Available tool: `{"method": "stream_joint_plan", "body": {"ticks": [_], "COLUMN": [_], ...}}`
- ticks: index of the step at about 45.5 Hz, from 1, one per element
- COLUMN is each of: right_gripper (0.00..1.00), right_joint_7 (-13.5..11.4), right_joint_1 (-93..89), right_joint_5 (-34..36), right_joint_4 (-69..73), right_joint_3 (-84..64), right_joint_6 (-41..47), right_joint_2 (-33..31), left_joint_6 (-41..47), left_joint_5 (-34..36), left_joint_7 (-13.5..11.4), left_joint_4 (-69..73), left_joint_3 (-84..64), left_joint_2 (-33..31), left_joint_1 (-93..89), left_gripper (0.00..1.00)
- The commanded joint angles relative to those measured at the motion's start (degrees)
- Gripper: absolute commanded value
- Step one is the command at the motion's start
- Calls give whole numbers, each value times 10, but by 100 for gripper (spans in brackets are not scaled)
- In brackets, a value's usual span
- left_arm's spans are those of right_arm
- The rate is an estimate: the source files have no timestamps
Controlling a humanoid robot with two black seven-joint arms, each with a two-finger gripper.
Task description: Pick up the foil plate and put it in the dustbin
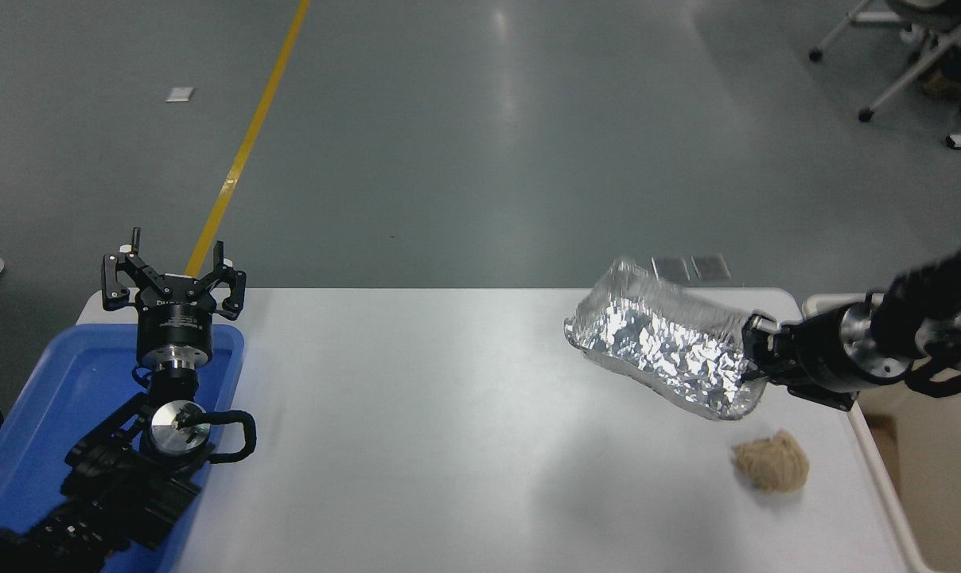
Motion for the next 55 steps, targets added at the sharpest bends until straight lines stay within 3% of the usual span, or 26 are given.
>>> {"method": "stream_joint_plan", "body": {"ticks": [1, 13, 28, 38, 45, 55], "right_gripper": [0, 0, 0, 0, 0, 0], "right_joint_7": [-2, -2, -1, 3, 3, 3], "right_joint_1": [201, 234, 76, -123, -293, -576], "right_joint_5": [-34, -49, -62, -52, -50, -48], "right_joint_4": [19, 19, -51, -203, -309, -542], "right_joint_3": [-78, -119, -120, -79, 35, 206], "right_joint_6": [153, 182, 109, 43, 5, -47], "right_joint_2": [-23, -28, -53, -67, -94, -84], "left_joint_6": [0, 0, 0, 0, 0, 0], "left_joint_5": [0, 0, 0, 0, 0, 0], "left_joint_7": [0, 0, 0, 0, 0, 0], "left_joint_4": [0, 0, 0, 0, 0, 0], "left_joint_3": [0, 0, 0, 0, 0, 0], "left_joint_2": [0, 0, 0, 0, 0, 0], "left_joint_1": [0, 0, 0, 0, 0, 0], "left_gripper": [99, 99, 99, 99, 99, 99]}}
